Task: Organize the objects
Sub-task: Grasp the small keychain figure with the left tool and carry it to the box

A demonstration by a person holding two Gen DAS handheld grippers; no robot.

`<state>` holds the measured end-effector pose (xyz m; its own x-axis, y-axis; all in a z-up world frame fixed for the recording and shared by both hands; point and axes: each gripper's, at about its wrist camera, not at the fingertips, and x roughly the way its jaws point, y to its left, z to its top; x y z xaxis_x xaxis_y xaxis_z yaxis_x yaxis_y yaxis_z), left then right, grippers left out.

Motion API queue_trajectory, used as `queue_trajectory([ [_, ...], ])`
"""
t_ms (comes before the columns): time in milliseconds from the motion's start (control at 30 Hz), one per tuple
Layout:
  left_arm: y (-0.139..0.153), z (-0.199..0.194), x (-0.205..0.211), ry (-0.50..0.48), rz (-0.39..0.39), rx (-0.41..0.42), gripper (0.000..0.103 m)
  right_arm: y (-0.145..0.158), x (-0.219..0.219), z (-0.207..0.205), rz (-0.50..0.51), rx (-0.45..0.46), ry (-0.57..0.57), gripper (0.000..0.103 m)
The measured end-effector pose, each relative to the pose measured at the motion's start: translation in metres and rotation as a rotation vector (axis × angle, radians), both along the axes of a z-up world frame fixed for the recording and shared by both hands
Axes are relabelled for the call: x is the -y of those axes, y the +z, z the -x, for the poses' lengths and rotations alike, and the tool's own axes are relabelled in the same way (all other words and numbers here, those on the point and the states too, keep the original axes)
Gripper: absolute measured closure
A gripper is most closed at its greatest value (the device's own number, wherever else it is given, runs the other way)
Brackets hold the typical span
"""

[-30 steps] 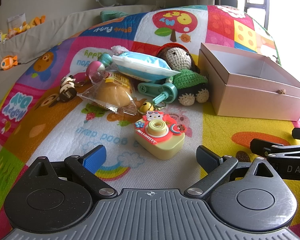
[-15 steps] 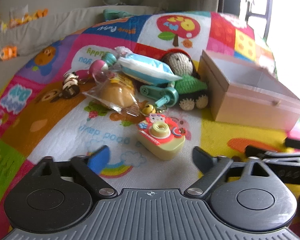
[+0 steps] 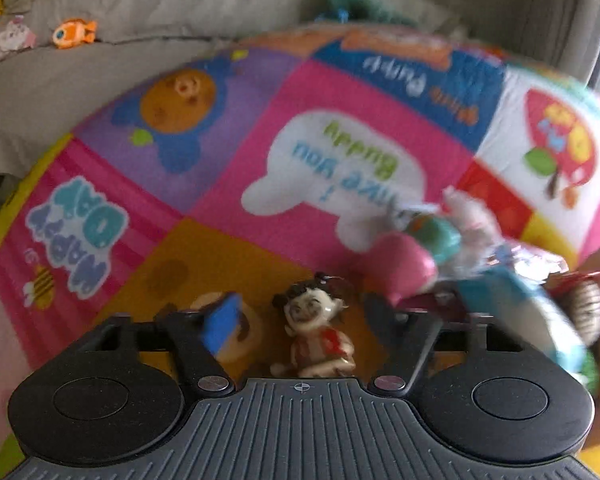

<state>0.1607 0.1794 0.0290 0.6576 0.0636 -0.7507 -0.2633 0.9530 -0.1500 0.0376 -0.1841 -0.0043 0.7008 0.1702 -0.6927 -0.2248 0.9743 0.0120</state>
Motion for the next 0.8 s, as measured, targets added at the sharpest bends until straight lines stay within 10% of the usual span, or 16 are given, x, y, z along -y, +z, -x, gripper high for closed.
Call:
queue_trajectory([
  [367,0.051,0.122,0.02,-0.281,0.239,0.281,0.061,0.002,-0.005,-0.004,0.005,-0.012,0.003,0.0],
  [800,0.052,0.186,0.017,-0.296,0.324,0.242,0.061,0.011,-0.128,-0.009,-0.016,0.03,0.438,0.011],
])
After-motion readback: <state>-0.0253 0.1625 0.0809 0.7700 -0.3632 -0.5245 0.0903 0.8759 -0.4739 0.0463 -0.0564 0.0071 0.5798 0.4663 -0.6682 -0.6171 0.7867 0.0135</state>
